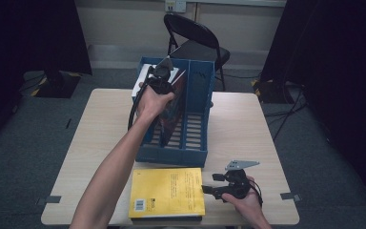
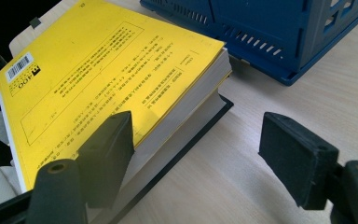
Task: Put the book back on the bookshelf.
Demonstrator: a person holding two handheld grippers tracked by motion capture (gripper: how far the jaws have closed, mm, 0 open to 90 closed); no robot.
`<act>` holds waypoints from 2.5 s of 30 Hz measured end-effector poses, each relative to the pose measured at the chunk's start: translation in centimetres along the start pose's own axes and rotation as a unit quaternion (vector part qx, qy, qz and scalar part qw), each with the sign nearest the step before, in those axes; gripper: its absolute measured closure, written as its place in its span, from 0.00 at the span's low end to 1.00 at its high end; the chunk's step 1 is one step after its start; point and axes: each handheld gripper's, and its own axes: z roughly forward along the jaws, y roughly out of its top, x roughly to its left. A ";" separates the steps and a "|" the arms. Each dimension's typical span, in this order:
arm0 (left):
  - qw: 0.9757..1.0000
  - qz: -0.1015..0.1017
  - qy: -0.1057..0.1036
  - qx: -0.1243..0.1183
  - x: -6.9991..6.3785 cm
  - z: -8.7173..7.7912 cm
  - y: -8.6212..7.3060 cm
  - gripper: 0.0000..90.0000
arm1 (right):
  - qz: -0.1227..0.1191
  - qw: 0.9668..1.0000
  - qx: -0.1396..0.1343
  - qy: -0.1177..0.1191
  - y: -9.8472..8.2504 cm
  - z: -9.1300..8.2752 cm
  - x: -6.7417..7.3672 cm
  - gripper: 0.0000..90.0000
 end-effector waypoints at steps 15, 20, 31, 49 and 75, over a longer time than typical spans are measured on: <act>0.999 0.019 -0.035 -0.037 0.8 -0.1 -2.1 0.65 | -0.001 1.000 -0.001 -0.003 0.1 0.1 0.0 0.28; 0.998 0.036 -0.033 -0.028 0.8 -0.1 -2.6 0.67 | -0.002 1.000 0.000 -0.003 0.1 0.1 0.0 0.28; 0.996 0.060 -0.045 -0.049 0.7 -0.3 -4.6 0.62 | -0.002 1.000 0.000 -0.004 0.1 0.1 0.0 0.28; 0.981 0.119 -0.097 -0.116 1.8 0.2 -10.0 0.54 | -0.005 1.000 0.002 -0.006 0.2 0.3 0.2 0.28; 0.963 0.163 -0.165 -0.135 2.9 1.2 -20.9 0.57 | -0.029 1.000 0.000 0.003 0.9 1.2 2.2 0.54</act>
